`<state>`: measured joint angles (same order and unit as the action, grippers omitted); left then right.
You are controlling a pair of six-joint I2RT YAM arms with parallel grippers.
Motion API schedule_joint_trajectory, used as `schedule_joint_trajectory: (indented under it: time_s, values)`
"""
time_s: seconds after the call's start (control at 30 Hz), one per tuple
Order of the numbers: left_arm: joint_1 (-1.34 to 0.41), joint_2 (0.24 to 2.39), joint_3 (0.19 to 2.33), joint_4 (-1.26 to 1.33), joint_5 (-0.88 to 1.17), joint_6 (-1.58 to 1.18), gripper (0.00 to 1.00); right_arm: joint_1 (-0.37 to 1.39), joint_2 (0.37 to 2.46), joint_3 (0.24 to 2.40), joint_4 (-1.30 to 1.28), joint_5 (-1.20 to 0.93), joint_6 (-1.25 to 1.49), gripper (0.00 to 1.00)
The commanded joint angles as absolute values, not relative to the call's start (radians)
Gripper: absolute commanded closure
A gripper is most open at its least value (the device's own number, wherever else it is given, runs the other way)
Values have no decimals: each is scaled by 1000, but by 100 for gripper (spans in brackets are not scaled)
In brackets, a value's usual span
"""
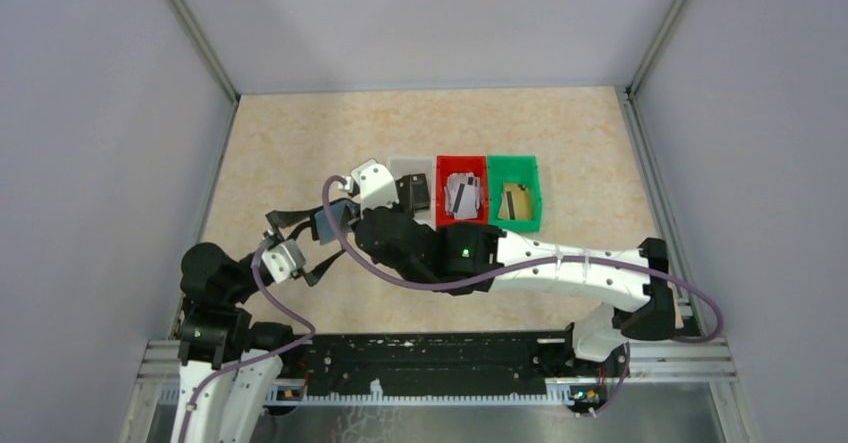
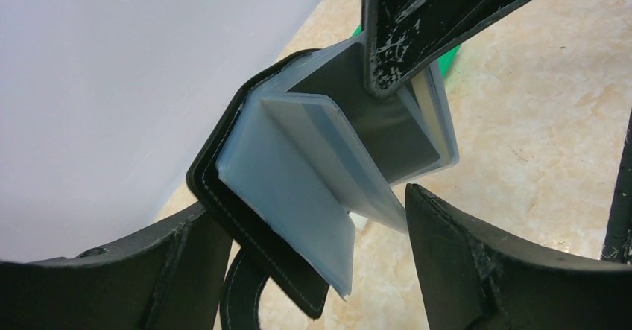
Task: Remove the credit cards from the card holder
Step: Remove the credit card from the card holder.
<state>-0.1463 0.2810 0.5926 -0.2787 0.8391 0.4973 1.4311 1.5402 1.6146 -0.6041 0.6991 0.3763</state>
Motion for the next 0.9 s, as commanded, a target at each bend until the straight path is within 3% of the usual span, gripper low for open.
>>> schedule_joint_trajectory:
  time_s: [0.0, 0.43, 0.7, 0.87]
  values:
    - [-150, 293, 639, -269, 861, 497, 17, 1444, 1424, 1555, -495, 724, 352, 100]
    - [-150, 359, 691, -250, 991, 331, 41, 1445, 1270, 1345, -243, 596, 271, 100]
    - [-150, 358, 692, -218, 921, 322, 79, 1445, 1204, 1253, -149, 562, 239, 100]
    - [-150, 358, 694, -207, 937, 311, 97, 1445, 1164, 1206, -125, 560, 235, 100]
